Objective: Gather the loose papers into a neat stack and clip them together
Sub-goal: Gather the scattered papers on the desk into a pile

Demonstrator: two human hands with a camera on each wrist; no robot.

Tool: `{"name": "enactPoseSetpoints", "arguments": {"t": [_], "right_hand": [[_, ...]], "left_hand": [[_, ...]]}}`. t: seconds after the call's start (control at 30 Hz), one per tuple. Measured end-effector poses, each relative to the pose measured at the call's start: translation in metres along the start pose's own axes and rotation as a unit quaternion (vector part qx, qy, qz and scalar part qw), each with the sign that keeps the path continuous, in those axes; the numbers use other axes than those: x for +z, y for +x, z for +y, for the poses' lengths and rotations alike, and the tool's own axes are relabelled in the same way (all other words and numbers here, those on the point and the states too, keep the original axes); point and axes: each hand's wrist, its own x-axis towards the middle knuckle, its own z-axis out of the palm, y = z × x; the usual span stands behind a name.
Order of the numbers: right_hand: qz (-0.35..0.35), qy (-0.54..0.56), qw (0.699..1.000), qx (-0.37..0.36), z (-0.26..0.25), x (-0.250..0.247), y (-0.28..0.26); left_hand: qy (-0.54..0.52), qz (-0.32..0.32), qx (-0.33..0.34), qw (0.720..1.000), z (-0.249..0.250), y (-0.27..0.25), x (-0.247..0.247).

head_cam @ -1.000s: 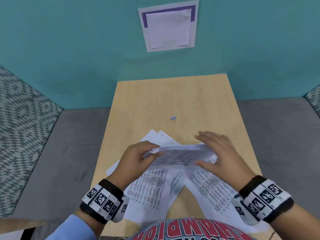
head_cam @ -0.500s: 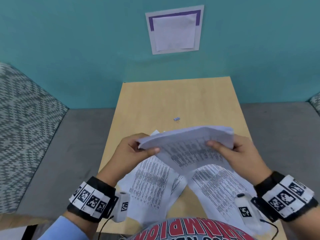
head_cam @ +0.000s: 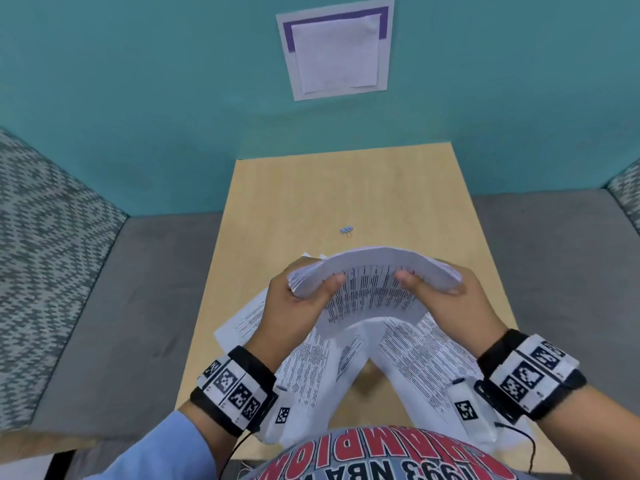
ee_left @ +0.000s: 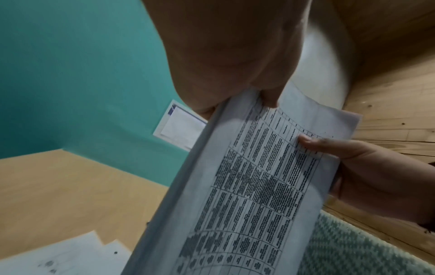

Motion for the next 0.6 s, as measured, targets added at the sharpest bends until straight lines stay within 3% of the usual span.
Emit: {"name": "enactPoseSetpoints", "arguments": {"t": [0.1, 0.2, 0.27, 0.33, 0.47, 0.6], "right_hand": [[0.017, -0.001, 1.000, 0.005, 0.007, -0.003, 0.001], [0.025, -0.054, 0.996, 0.072, 0.038, 0.001, 0.000], [0.039, -0.059, 0.991, 0.111, 0.050, 0.005, 0.000], [0.040, -0.058, 0.993, 0.093, 0.046, 0.008, 0.003], [0.041, -0.006, 0.998, 0.046, 0.019, 0.007, 0.001], [0.012, -0.073, 0.994, 0.079, 0.045, 0.005, 0.002]], "left_hand": [[0.030, -0.030, 0.011, 0.999, -0.008, -0.001, 0.000], [0.073, -0.081, -0.085, 0.990, -0.040, -0.006, 0.003], [0.097, -0.067, -0.124, 0.985, -0.056, -0.010, 0.003], [0.134, -0.030, -0.111, 0.984, -0.059, -0.007, 0.002], [0.068, -0.019, -0.038, 0.997, -0.037, -0.001, -0.002], [0.087, -0.057, -0.073, 0.992, -0.047, -0.001, -0.002]]}}
